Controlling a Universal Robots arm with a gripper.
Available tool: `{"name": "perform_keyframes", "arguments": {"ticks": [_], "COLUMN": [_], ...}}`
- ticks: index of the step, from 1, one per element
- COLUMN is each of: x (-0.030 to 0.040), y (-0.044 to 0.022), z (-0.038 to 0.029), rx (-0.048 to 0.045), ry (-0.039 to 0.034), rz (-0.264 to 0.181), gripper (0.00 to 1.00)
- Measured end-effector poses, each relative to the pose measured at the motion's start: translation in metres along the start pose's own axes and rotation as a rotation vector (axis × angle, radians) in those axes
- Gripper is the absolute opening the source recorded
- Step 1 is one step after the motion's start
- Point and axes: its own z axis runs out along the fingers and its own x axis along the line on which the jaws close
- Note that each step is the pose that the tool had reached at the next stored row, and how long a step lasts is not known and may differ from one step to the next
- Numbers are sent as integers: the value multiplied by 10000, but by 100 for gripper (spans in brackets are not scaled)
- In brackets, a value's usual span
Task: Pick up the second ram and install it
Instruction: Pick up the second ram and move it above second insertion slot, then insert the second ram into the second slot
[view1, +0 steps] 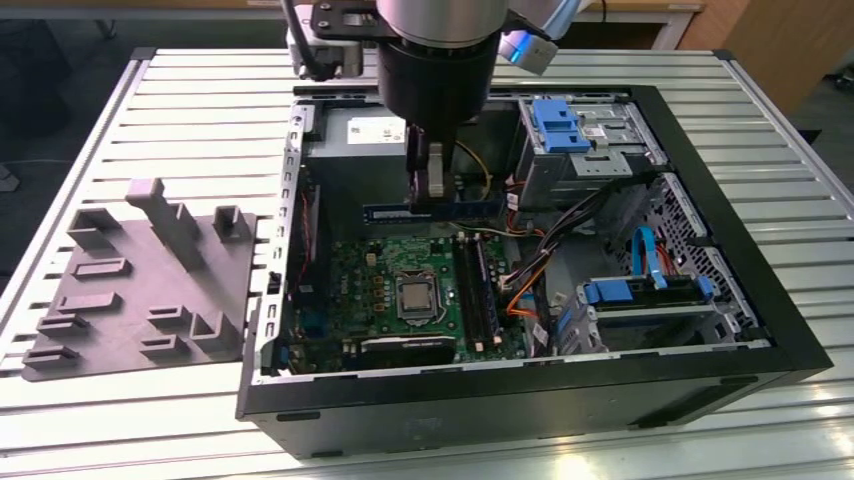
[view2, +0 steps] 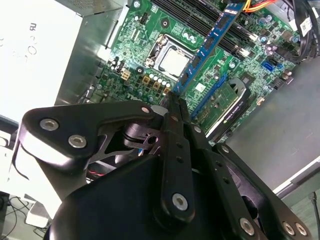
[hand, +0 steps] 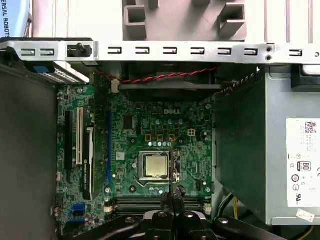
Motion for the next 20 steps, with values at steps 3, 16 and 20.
{"name": "perform_keyframes", "arguments": {"ticks": [3, 16, 20], "x": [1, 3, 3], "y": [-1, -4, -4], "z": [26, 148, 150], "rx": [0, 0, 1], "ry": [1, 3, -2], "rz": [0, 0, 0], "gripper": [11, 11, 11]}}
